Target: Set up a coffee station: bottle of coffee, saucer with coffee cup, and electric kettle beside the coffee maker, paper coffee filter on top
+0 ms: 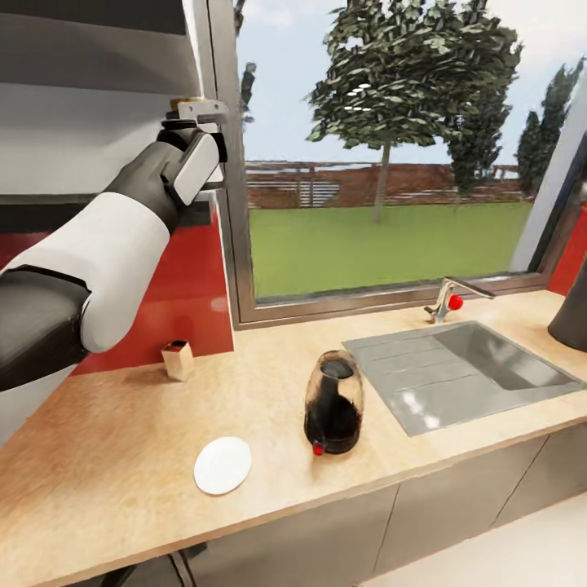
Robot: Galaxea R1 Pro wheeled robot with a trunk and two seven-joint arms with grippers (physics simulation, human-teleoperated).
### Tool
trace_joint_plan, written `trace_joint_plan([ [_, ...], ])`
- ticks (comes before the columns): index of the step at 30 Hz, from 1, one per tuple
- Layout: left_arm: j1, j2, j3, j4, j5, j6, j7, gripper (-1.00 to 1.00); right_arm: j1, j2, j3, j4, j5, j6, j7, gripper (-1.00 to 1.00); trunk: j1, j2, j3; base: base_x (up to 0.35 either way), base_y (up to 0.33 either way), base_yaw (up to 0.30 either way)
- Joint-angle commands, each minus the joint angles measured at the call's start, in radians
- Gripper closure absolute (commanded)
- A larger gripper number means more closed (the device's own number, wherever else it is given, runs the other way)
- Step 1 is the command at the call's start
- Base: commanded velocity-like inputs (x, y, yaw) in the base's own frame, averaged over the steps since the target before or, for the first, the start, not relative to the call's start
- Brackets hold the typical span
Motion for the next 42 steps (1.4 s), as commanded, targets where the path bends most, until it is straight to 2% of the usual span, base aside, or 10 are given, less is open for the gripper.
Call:
trace_joint_plan([
  [1,-0.001,0.001,-0.009,-0.001,0.008,0.003,0.008,1.0,0.0,-0.001,0.008,-0.003,-0.008,-0.001,-0.003,-1.0,0.001,-0.002,-0.002,-0.016,-0.222,-0.282],
  [23,0.007,-0.018,-0.005,-0.001,0.02,0.003,-0.013,1.0,0.0,0.0,0.009,-0.017,-0.008,-0.001,-0.003,-1.0,0.001,-0.002,-0.002,-0.001,-0.019,-0.281],
  [28,0.16,-0.025,-0.014,-0.139,0.014,-0.009,-0.102,1.0,0.0,0.001,0.01,-0.035,-0.005,-0.001,-0.003,-1.0,0.001,-0.002,-0.002,0.0,0.0,-0.211],
  [29,0.216,-0.026,-0.016,-0.192,0.013,-0.01,-0.12,1.0,0.0,0.001,0.01,-0.037,-0.004,-0.001,-0.003,-1.0,0.001,-0.002,-0.002,0.0,0.0,-0.048],
  [31,0.252,-0.026,-0.025,-0.223,0.012,-0.011,-0.129,1.0,0.0,0.001,0.01,-0.042,-0.004,-0.002,-0.003,-1.0,0.001,-0.002,-0.002,0.0,0.0,-0.028],
  [33,0.281,-0.026,-0.051,-0.251,0.012,-0.012,-0.134,1.0,0.0,0.001,0.01,-0.052,-0.003,-0.002,-0.003,-1.0,0.001,-0.002,-0.002,0.0,0.0,-0.014],
  [36,0.329,-0.024,-0.117,-0.308,0.012,-0.012,-0.139,1.0,0.0,0.0,0.01,-0.068,-0.003,-0.002,-0.002,-1.0,0.001,-0.002,-0.002,0.0,0.0,-0.006],
  [37,0.375,-0.021,-0.154,-0.355,0.012,-0.011,-0.14,1.0,0.0,0.0,0.01,-0.078,-0.002,-0.002,-0.002,-1.0,0.001,-0.002,-0.002,0.0,0.0,-0.002],
  [39,0.449,-0.017,-0.176,-0.407,0.017,-0.008,-0.151,1.0,0.0,0.0,0.01,-0.104,-0.003,-0.002,-0.002,-1.0,0.001,-0.002,-0.002,0.0,0.0,0.0],
  [42,0.501,-0.016,-0.181,-0.423,0.014,-0.01,-0.213,1.0,0.0,-0.001,0.009,-0.134,-0.004,-0.005,-0.002,-1.0,0.001,-0.002,-0.002,0.0,0.0,0.0],
])
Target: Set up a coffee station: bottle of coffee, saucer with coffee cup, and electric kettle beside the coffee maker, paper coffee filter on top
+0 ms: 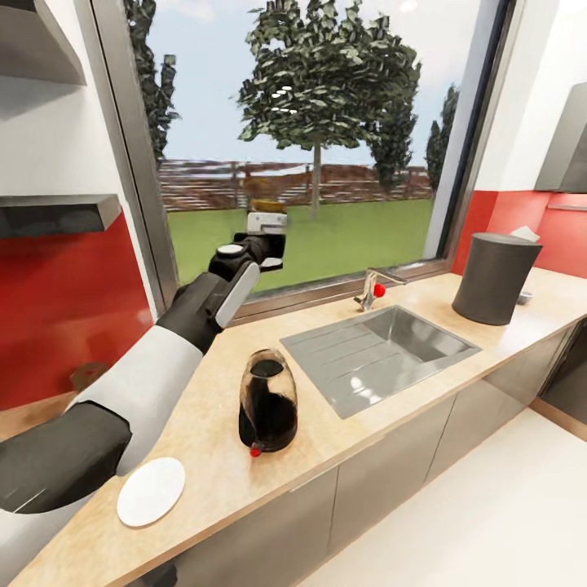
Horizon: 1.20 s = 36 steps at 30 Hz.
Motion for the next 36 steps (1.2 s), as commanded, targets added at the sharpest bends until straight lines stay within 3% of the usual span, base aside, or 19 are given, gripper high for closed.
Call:
trace_joint_plan([
  [1,0.006,0.001,-0.003,-0.005,0.003,0.003,-0.003,1.0,0.0,-0.001,0.008,-0.006,-0.01,-0.002,-0.003,-1.0,0.001,-0.002,-0.002,0.0,0.0,0.0],
  [2,0.047,0.002,-0.004,-0.027,0.001,0.003,-0.055,1.0,0.0,-0.001,0.007,-0.027,-0.011,-0.003,-0.003,-1.0,0.001,-0.002,-0.002,0.0,0.0,0.0],
  [5,0.134,0.006,-0.006,-0.051,-0.002,0.002,-0.079,1.0,0.0,-0.002,0.005,-0.039,-0.016,-0.003,-0.003,-1.0,0.001,-0.002,-0.002,0.0,0.0,-0.161],
  [9,0.178,0.009,-0.006,-0.052,-0.002,0.0,-0.08,1.0,0.0,-0.002,0.005,-0.04,-0.016,-0.003,-0.003,-1.0,0.001,-0.002,-0.002,0.0,0.0,-0.261],
  [14,0.204,0.008,-0.007,-0.05,-0.001,-0.018,-0.078,1.0,0.0,-0.002,0.005,-0.04,-0.016,-0.003,-0.003,-1.0,0.001,-0.002,-0.002,0.106,-0.032,-0.272],
  [19,0.242,0.006,-0.006,-0.045,0.001,-0.077,-0.079,1.0,0.0,-0.001,0.005,-0.04,-0.016,-0.003,-0.003,-1.0,0.001,-0.002,-0.002,0.243,-0.14,-0.272],
  [36,0.27,0.006,-0.004,-0.049,-0.001,-0.087,-0.071,1.0,0.0,-0.001,0.005,-0.04,-0.016,-0.003,-0.003,-1.0,0.001,-0.002,-0.002,0.178,-0.21,-0.265],
])
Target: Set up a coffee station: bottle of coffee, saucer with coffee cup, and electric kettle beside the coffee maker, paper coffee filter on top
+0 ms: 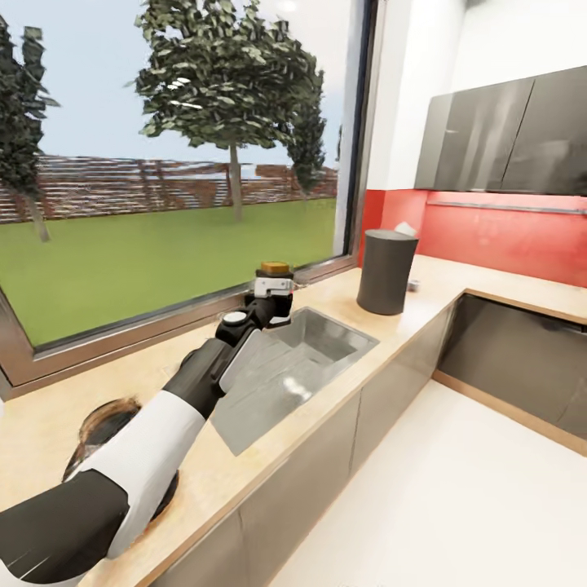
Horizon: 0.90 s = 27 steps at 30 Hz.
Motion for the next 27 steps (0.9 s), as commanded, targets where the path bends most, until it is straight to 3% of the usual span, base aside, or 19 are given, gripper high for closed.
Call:
trace_joint_plan([
  [1,0.0,0.0,-0.003,-0.001,0.009,0.003,0.009,1.0,0.0,-0.001,0.008,-0.003,-0.01,-0.002,-0.003,-1.0,0.001,-0.002,-0.002,0.01,-0.272,-0.262],
  [11,0.022,0.002,0.0,0.011,0.007,0.0,0.014,1.0,0.0,0.0,0.01,-0.002,-0.006,-0.002,-0.003,-1.0,0.001,-0.002,-0.002,0.023,-0.275,-0.173],
  [15,0.044,0.002,0.0,0.015,0.007,-0.07,0.015,1.0,0.0,0.002,0.012,-0.004,-0.004,-0.002,-0.003,-1.0,0.001,-0.002,-0.002,0.214,-0.214,-0.003],
  [27,0.052,0.004,0.001,0.024,0.007,-0.089,0.02,1.0,0.0,0.001,0.01,-0.027,-0.011,-0.002,-0.003,-1.0,0.001,-0.002,-0.002,0.274,-0.172,0.0],
])
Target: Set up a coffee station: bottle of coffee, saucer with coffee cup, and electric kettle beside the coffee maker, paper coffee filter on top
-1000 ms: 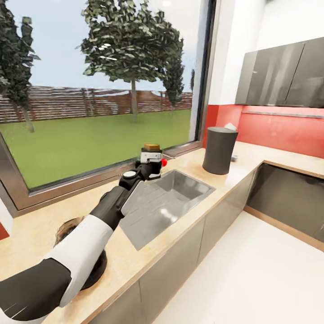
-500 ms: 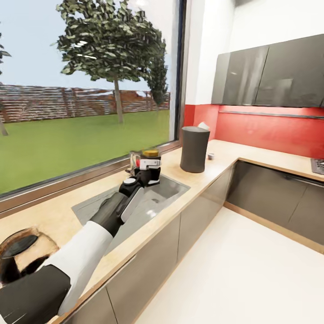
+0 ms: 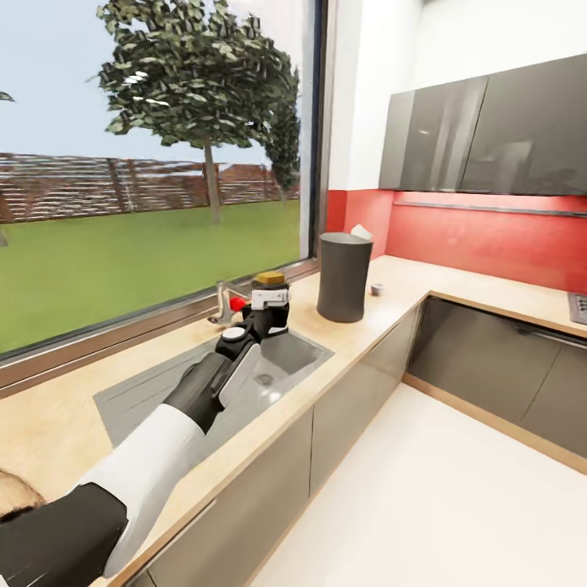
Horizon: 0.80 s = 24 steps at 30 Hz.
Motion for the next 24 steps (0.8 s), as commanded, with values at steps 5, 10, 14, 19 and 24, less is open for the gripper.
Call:
trace_joint_plan([
  [5,0.013,0.001,-0.002,-0.001,0.009,0.001,0.009,1.0,0.0,-0.002,0.007,-0.006,-0.009,-0.003,-0.003,-1.0,0.001,-0.002,-0.002,0.24,-0.192,0.0],
  [10,0.022,0.003,-0.001,-0.001,0.009,-0.011,0.01,1.0,0.0,-0.003,0.007,-0.006,-0.009,-0.003,-0.005,-1.0,0.001,-0.002,0.0,0.132,-0.25,0.058],
  [14,0.023,0.003,-0.001,0.006,0.009,-0.011,0.011,1.0,0.0,-0.003,0.007,-0.006,-0.009,-0.003,-0.005,-1.0,0.001,-0.002,0.002,0.075,-0.266,0.106],
  [19,0.024,0.003,-0.001,0.02,0.009,-0.044,0.019,1.0,0.0,-0.003,0.006,-0.006,-0.01,-0.003,-0.005,-1.0,0.001,-0.002,0.002,0.012,-0.273,0.016],
  [24,0.05,0.008,0.005,0.023,0.009,-0.057,0.027,1.0,0.0,-0.003,0.007,-0.006,-0.009,-0.003,-0.005,-1.0,0.001,-0.002,0.002,0.001,-0.274,0.001],
])
